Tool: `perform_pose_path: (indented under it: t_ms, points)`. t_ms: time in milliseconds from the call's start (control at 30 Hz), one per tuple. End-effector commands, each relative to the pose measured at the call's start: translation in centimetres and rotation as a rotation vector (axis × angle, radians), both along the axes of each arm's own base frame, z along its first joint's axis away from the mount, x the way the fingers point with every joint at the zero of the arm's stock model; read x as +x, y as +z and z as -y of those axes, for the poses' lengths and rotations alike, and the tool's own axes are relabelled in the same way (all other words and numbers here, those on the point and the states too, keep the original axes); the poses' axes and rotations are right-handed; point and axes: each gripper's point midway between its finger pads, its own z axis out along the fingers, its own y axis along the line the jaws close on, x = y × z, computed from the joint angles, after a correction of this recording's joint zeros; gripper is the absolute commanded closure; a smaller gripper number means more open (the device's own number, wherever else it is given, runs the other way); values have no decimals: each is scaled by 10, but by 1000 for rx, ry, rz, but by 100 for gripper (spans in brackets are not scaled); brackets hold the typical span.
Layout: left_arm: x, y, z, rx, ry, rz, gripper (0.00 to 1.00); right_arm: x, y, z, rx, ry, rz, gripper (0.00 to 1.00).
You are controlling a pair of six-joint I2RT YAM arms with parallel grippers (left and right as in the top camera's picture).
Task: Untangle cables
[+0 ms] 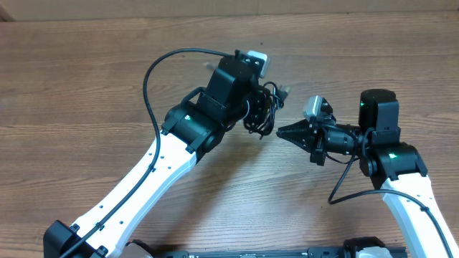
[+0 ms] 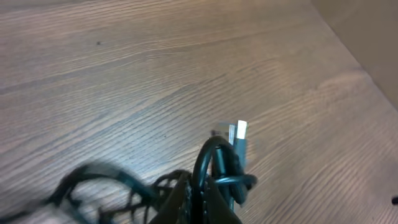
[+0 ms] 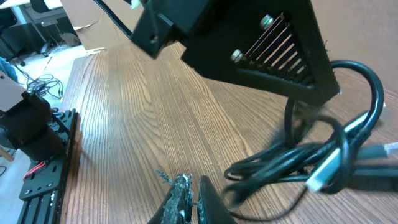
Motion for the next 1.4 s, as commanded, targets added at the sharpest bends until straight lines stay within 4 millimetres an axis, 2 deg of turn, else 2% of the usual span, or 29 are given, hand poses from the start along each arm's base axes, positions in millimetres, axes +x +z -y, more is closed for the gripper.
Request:
perform_pose_path:
  t_ms: [0, 67, 233, 300, 367, 400, 467, 600, 700, 800, 900, 1033, 1367]
  points:
    - [3, 24, -1, -69, 60, 15, 96, 1, 8, -3, 9, 13, 18, 96]
    - [1, 24, 1, -59, 33, 20, 96, 1, 7, -2, 6, 9, 19, 96]
    - [-16, 17, 11, 18, -161, 58, 96, 14, 1, 4, -49, -58, 42, 96]
    - [-24, 12, 12, 53, -228, 63, 96, 21, -2, 8, -77, -94, 60, 92]
    - [-30, 7, 12, 84, -281, 65, 96, 27, -2, 11, -96, -121, 79, 76]
    - [-33, 5, 12, 97, -303, 65, 96, 30, -1, 12, -102, -132, 92, 64]
    - [-38, 3, 13, 105, -339, 65, 96, 33, 2, 12, -100, -136, 115, 47]
    - [-41, 13, 24, 45, -385, 88, 96, 33, 0, 11, -98, -133, 109, 46]
    - [-46, 28, 37, -38, -441, 114, 96, 29, -6, 8, -86, -109, 62, 46]
    - [-43, 36, 40, -73, -430, 123, 96, 25, -14, 5, -71, -78, 3, 47]
    - [-35, 35, 36, -57, -378, 130, 96, 19, -18, 2, -49, -46, -42, 50]
    - [-14, 30, 19, -26, -193, 107, 96, 12, -14, -2, -16, -9, -57, 51]
    - [1, 25, 2, -36, -3, 53, 96, 10, -13, -2, -11, -3, -61, 54]
